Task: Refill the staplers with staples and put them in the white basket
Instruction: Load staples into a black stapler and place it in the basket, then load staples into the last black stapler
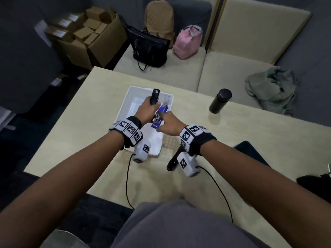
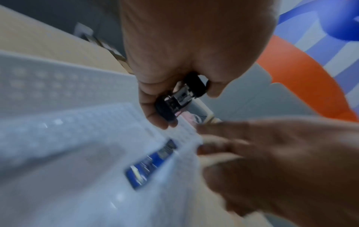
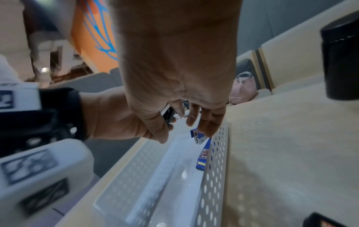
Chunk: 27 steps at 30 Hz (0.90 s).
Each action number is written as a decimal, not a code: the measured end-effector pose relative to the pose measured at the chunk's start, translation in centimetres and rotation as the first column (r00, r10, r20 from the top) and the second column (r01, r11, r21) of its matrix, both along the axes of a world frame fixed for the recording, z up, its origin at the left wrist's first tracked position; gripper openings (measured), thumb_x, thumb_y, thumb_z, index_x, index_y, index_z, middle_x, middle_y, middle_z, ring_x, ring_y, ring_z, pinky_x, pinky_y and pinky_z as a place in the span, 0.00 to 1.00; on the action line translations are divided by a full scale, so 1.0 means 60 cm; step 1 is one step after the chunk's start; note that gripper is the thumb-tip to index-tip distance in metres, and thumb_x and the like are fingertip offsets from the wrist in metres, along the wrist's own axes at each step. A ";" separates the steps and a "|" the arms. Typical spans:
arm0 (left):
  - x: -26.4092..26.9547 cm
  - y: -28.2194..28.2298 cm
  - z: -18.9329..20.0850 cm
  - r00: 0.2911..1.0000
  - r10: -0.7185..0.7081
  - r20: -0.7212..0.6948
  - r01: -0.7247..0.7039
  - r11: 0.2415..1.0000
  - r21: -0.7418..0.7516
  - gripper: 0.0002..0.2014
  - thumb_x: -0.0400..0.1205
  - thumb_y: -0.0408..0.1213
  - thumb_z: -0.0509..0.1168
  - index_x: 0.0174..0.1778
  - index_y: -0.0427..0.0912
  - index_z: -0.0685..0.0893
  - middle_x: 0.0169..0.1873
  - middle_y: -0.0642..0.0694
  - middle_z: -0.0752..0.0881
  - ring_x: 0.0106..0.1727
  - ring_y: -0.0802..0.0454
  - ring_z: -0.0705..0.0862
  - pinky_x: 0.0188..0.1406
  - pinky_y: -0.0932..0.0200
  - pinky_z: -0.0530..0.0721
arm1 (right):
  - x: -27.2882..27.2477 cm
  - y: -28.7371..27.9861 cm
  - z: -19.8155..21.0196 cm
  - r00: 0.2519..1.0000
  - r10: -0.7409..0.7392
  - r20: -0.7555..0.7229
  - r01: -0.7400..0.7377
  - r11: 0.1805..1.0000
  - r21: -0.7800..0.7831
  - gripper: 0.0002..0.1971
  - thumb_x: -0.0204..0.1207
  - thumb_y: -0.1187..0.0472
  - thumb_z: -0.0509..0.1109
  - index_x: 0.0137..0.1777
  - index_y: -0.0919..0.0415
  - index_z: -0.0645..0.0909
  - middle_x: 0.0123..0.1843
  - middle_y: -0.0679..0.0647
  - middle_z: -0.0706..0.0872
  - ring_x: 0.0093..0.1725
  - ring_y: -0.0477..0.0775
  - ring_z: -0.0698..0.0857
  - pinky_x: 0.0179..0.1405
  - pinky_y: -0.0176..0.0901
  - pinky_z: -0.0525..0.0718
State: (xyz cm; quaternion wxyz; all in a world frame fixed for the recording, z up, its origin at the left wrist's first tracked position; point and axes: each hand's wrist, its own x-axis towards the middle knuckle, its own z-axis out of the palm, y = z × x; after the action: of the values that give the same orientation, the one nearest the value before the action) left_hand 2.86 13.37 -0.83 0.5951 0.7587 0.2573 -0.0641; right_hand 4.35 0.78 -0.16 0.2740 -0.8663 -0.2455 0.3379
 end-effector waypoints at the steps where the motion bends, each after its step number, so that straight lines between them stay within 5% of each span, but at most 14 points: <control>1: 0.010 0.026 -0.010 0.999 0.004 -0.035 -0.003 0.999 0.046 0.21 0.86 0.46 0.57 0.74 0.42 0.67 0.45 0.41 0.81 0.35 0.45 0.81 0.32 0.56 0.81 | 0.006 0.011 -0.007 1.000 0.008 0.018 -0.007 0.998 -0.068 0.26 0.72 0.63 0.73 0.69 0.68 0.71 0.62 0.69 0.73 0.58 0.65 0.76 0.55 0.51 0.79; 6: 0.054 0.098 -0.080 0.955 -0.112 -0.275 0.163 0.972 0.168 0.23 0.87 0.50 0.51 0.67 0.33 0.65 0.45 0.34 0.79 0.34 0.44 0.79 0.30 0.56 0.79 | 0.011 0.016 -0.043 0.991 -0.131 0.020 0.132 0.975 -0.180 0.24 0.70 0.65 0.66 0.67 0.63 0.71 0.67 0.63 0.65 0.62 0.69 0.77 0.64 0.56 0.81; 9: 0.078 0.098 -0.118 0.926 -0.169 -0.337 0.241 0.952 0.186 0.23 0.88 0.47 0.53 0.67 0.30 0.68 0.59 0.24 0.82 0.49 0.34 0.84 0.43 0.51 0.78 | 0.012 0.021 -0.058 0.986 -0.164 0.017 0.165 0.978 -0.128 0.24 0.73 0.70 0.64 0.71 0.67 0.69 0.72 0.62 0.62 0.53 0.68 0.84 0.59 0.57 0.83; 15: 0.108 0.047 -0.145 0.939 -0.152 -0.309 0.238 0.934 0.267 0.20 0.84 0.46 0.59 0.64 0.33 0.74 0.58 0.32 0.85 0.56 0.35 0.84 0.54 0.48 0.82 | 0.023 0.021 -0.070 0.975 -0.216 0.058 0.219 0.974 -0.051 0.26 0.73 0.75 0.65 0.72 0.68 0.71 0.75 0.62 0.65 0.67 0.66 0.78 0.68 0.53 0.77; 23: 0.099 0.039 -0.154 0.949 -0.183 -0.255 0.285 0.843 0.457 0.16 0.83 0.41 0.60 0.45 0.32 0.86 0.43 0.33 0.89 0.41 0.37 0.84 0.36 0.55 0.77 | 0.018 0.010 -0.083 0.984 -0.175 0.016 0.174 0.983 0.054 0.34 0.69 0.80 0.65 0.77 0.66 0.70 0.78 0.62 0.62 0.76 0.62 0.71 0.70 0.53 0.79; 25: 0.095 0.045 -0.152 0.945 -0.201 -0.257 0.304 0.827 0.472 0.17 0.85 0.41 0.57 0.48 0.32 0.86 0.47 0.31 0.89 0.43 0.37 0.84 0.39 0.53 0.79 | 0.019 0.002 -0.084 0.989 -0.148 0.002 0.148 0.987 0.067 0.34 0.69 0.80 0.64 0.77 0.65 0.70 0.80 0.62 0.61 0.79 0.62 0.68 0.72 0.53 0.76; 27: 0.090 0.044 -0.142 0.951 -0.181 -0.249 0.282 0.839 0.465 0.18 0.87 0.42 0.54 0.56 0.34 0.84 0.58 0.30 0.87 0.53 0.35 0.84 0.52 0.49 0.80 | 0.017 -0.010 -0.081 0.986 -0.166 -0.008 0.166 0.978 0.126 0.34 0.68 0.81 0.62 0.76 0.64 0.71 0.78 0.62 0.64 0.74 0.61 0.72 0.71 0.51 0.77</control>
State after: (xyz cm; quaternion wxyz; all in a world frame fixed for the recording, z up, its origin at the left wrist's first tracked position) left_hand 8.23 16.03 -9.32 0.3403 0.9011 0.2282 -0.1418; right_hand 5.35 0.17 -5.02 0.3552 -0.8651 -0.1935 0.2966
